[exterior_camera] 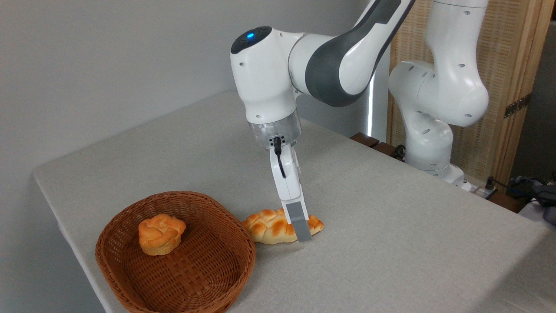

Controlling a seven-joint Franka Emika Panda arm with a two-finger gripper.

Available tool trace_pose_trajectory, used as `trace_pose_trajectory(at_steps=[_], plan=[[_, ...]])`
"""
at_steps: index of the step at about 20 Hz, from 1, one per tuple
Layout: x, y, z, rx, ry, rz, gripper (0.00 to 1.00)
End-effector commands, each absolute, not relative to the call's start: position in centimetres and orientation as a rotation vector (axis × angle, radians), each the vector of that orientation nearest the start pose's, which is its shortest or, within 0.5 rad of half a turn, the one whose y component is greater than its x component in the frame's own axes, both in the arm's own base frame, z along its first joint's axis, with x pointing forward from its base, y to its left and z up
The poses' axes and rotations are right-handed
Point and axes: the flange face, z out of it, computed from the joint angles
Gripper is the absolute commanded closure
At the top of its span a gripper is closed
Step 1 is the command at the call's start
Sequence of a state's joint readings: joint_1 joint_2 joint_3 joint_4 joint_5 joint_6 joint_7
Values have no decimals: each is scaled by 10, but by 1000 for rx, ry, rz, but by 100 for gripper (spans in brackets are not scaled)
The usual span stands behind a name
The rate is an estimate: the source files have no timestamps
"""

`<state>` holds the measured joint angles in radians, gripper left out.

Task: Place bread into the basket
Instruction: 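Close the gripper on the middle of the braided loaf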

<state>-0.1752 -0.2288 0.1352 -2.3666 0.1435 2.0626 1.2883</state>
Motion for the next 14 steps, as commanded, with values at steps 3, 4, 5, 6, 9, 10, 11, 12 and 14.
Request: trace_pose_trajectory(at_steps=[3, 4, 5, 6, 9, 10, 11, 12, 14], plan=[[466, -14, 407, -2323, 2008, 88, 0], [466, -20, 407, -2309, 2021, 83, 0], [467, -22, 407, -2301, 2024, 73, 0], [467, -22, 408, -2300, 2023, 69, 0], [468, -23, 408, -2300, 2021, 59, 0], [469, -24, 409, -2316, 2013, 27, 0], [471, -26, 410, -2347, 2001, -19, 0], [472, -29, 410, -2376, 1994, -50, 0], [472, -29, 409, -2388, 1991, -58, 0]])
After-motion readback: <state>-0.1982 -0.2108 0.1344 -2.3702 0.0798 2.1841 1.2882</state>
